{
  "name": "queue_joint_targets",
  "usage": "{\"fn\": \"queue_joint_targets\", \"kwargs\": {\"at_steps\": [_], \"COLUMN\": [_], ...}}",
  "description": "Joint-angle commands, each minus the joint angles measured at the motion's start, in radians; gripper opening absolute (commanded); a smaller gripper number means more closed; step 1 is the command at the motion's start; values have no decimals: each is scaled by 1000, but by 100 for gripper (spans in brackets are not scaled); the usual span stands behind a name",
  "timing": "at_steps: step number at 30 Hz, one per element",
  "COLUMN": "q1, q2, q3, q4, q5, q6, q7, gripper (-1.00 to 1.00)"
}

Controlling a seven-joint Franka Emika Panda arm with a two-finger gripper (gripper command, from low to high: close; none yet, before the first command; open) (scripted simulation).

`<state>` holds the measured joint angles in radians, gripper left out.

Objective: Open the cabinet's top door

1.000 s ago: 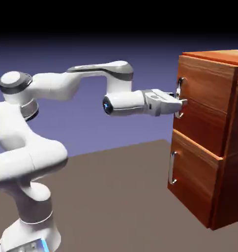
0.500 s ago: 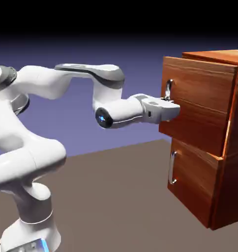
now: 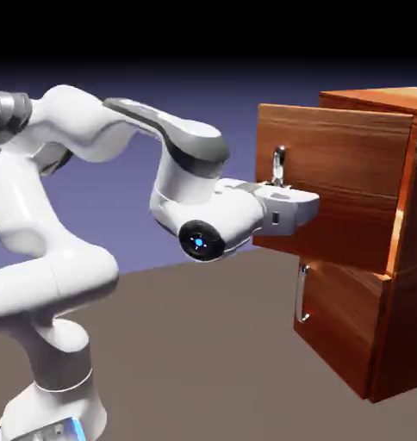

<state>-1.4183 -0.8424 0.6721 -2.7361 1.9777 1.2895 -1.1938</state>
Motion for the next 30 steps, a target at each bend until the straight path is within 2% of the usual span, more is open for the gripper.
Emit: {"fn": "queue_joint_targets", "kwargs": {"at_steps": [1,7,15,30], "q1": [-24,-148,-239,-201], "q2": [34,249,539,1062], "q3": [-9,-24,7,57], "q4": [18,159,386,854], "q5": [-43,-293,-576,-975], "q6": [-37,-201,-292,-377], "q7": [-21,-141,-238,-202], "gripper": [-100,-100,-100,-100]}}
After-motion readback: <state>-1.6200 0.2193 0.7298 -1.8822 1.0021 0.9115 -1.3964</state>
